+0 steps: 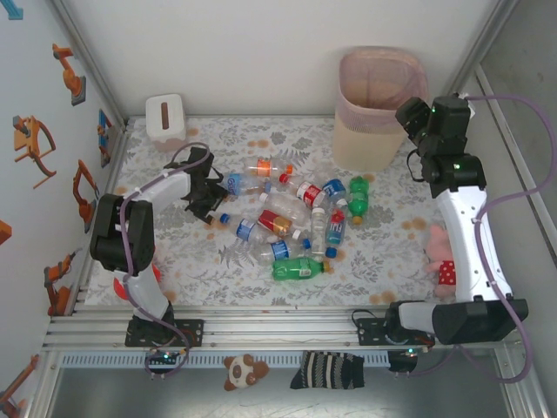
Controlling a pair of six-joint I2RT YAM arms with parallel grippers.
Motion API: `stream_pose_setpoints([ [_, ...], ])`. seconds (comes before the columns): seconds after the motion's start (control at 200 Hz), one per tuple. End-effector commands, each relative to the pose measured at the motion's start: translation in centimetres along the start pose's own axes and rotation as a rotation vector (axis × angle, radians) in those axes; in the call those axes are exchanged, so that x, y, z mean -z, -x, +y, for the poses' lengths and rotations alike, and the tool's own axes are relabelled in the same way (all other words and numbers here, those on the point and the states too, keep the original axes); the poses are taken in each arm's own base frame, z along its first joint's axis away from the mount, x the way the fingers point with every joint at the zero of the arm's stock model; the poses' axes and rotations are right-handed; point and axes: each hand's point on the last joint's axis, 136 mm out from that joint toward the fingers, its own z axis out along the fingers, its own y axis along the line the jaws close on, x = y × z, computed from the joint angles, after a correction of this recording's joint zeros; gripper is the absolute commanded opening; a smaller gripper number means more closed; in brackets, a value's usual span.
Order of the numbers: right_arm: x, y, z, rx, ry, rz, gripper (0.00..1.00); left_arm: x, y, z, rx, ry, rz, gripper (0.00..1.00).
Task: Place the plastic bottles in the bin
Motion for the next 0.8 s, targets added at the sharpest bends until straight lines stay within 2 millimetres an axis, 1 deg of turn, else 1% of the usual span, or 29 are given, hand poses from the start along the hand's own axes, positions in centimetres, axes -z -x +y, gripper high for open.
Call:
stream_pose_setpoints([
  [0.0, 1.0, 0.5, -0.5, 0.033, -0.023, -0.031, 0.79, -1.2, -0.8, 0.9, 0.047, 0.031, 0.058, 0.65],
  [0.18, 1.1, 0.5, -0.7, 0.034, -0.03, -0.031, 0.79, -2.1, -1.2, 0.8, 0.06, 0.017, 0.083, 0.62],
  [0.305, 1.1, 0.3, -0.7, 0.034, -0.031, -0.023, 0.79, -2.7, -1.4, 1.4, 0.069, 0.038, 0.097, 0.61],
  [0.406, 1.1, 0.3, -0.8, 0.033, -0.033, -0.023, 0.79, -3.0, -1.7, 1.8, 0.078, 0.047, 0.109, 0.59],
  [0.651, 1.3, 0.3, -0.8, 0.028, -0.034, -0.024, 0.79, -3.1, -1.9, 2.1, 0.103, 0.041, 0.112, 0.52],
  [0.791, 1.4, 0.3, -0.9, 0.029, -0.035, -0.025, 0.79, -2.9, -2.1, 1.9, 0.108, 0.034, 0.121, 0.51],
])
